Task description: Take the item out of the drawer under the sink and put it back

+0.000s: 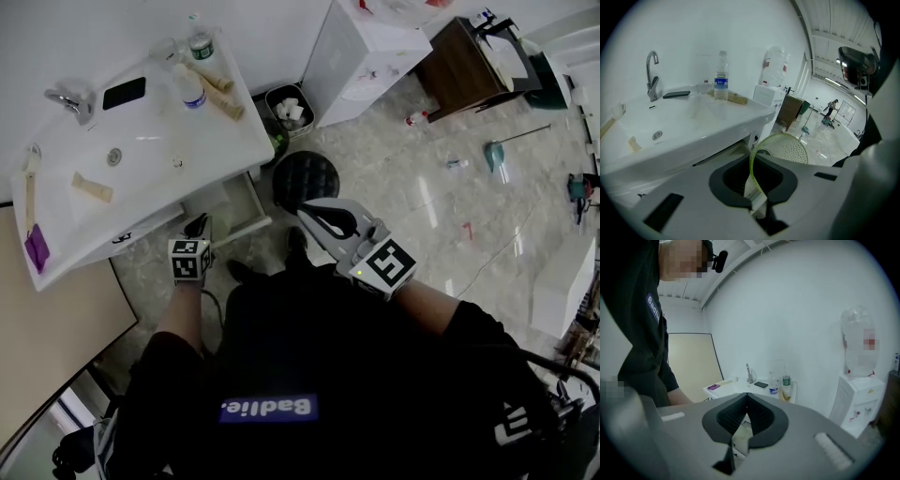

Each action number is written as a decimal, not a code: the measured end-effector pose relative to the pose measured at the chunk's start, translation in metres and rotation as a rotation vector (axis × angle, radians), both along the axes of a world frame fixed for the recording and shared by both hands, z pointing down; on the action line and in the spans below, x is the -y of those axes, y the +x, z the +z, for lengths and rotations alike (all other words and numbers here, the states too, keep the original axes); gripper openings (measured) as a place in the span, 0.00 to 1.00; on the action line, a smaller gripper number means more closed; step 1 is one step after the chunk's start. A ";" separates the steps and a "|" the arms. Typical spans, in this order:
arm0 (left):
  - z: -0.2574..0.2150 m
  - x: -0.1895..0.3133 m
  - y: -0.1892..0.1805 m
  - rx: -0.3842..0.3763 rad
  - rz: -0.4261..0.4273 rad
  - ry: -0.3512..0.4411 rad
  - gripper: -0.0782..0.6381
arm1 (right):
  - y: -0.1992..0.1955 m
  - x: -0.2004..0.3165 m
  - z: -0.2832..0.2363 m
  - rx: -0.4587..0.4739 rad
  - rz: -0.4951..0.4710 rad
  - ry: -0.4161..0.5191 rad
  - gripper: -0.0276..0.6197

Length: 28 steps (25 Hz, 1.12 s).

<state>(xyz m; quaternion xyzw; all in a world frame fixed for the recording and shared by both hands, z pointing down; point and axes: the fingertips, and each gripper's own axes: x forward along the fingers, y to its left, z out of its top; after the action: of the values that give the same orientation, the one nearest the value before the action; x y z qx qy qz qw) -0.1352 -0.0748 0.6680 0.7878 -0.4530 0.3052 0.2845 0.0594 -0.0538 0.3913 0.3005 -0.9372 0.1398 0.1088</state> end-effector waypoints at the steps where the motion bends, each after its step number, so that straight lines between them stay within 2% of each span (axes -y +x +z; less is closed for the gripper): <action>1: 0.006 0.003 0.001 0.007 0.001 -0.010 0.14 | 0.003 0.001 0.001 -0.006 0.007 -0.002 0.03; 9: 0.069 0.018 0.006 0.083 0.023 -0.119 0.14 | 0.029 0.008 0.018 -0.038 0.083 -0.051 0.03; 19: 0.142 0.021 -0.009 0.136 -0.059 -0.248 0.14 | 0.050 -0.002 0.054 -0.091 0.139 -0.149 0.03; 28: 0.186 0.025 -0.020 0.179 -0.126 -0.349 0.14 | 0.051 -0.005 0.072 -0.123 0.126 -0.197 0.03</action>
<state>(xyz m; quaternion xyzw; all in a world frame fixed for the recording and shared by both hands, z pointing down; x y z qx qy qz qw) -0.1553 -0.0996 0.8540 0.6662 -0.4653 0.4296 0.3938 0.1104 -0.0485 0.4634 0.3548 -0.8896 0.2192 0.1861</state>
